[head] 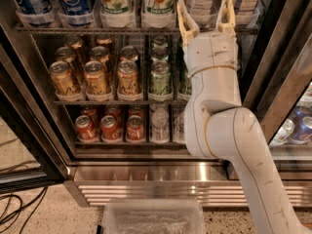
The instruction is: Pick blue plastic bottle from top shelf of fridge
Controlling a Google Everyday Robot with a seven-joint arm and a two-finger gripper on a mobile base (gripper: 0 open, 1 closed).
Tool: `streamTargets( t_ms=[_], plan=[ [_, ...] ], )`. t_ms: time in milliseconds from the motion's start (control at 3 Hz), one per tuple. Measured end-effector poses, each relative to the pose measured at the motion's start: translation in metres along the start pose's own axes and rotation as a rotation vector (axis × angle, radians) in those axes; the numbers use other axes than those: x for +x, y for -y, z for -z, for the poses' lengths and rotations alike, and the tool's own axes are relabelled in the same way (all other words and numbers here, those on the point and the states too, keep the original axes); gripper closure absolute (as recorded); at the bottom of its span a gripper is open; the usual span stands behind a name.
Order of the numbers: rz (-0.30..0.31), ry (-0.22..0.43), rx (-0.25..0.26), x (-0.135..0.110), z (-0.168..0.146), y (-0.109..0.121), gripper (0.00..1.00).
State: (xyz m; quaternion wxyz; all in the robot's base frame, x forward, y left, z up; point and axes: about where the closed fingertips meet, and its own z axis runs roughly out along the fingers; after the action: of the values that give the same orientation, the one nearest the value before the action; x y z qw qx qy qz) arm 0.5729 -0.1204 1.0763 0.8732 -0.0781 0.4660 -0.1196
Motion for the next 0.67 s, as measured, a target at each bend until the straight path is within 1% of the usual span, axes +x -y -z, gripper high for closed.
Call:
streamTargets(
  t_ms=[333,667],
  plan=[
    [-0.003,-0.013,0.007,0.0005,-0.0102,0.0029,0.31],
    [-0.007,-0.029,0.013,0.0035,-0.0182,0.0049,0.32]
  ],
)
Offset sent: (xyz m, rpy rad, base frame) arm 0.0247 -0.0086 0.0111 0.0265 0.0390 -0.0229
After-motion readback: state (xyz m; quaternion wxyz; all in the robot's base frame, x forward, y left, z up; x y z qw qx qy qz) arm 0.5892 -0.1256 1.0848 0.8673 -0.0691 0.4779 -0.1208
